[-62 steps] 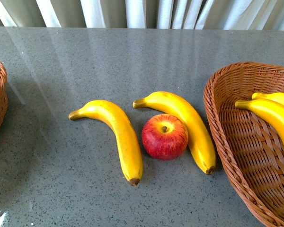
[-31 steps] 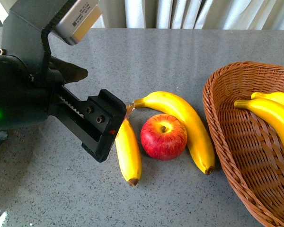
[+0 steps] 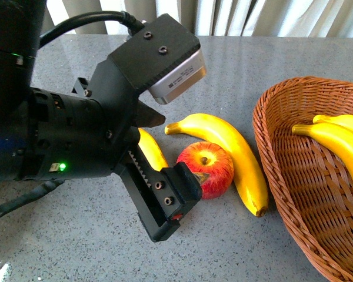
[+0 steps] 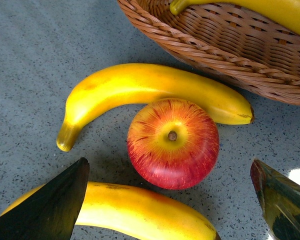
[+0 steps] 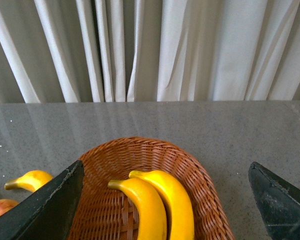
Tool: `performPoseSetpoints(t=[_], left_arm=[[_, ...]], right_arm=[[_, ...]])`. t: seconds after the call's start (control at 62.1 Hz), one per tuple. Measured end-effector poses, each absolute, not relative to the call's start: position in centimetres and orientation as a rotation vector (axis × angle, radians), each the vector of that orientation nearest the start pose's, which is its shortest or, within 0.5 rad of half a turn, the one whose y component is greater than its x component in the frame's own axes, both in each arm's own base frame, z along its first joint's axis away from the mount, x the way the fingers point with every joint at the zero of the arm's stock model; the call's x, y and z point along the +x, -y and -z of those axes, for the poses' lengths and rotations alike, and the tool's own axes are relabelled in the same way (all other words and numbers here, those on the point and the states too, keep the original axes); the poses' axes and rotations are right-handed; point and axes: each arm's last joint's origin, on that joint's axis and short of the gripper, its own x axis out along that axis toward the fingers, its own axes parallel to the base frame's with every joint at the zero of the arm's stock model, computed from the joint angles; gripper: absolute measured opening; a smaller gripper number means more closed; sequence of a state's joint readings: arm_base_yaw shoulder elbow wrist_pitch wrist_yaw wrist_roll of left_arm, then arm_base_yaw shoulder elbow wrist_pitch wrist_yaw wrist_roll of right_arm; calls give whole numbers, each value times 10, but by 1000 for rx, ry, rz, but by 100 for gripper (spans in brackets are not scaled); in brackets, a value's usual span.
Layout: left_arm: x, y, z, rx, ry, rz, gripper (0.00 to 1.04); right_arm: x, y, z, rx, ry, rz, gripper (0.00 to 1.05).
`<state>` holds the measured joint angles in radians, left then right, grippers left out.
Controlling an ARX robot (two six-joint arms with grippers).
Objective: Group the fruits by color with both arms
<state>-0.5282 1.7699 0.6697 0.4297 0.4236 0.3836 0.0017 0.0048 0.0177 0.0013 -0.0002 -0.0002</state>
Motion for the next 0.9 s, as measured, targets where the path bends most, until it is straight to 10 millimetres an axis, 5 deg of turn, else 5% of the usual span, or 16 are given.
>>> performPoseSetpoints(t=[0.902], left_arm=[[280,206,-82,426,-565,1116,96]], right_arm=[[97,0,-169,0,14,-2,96]])
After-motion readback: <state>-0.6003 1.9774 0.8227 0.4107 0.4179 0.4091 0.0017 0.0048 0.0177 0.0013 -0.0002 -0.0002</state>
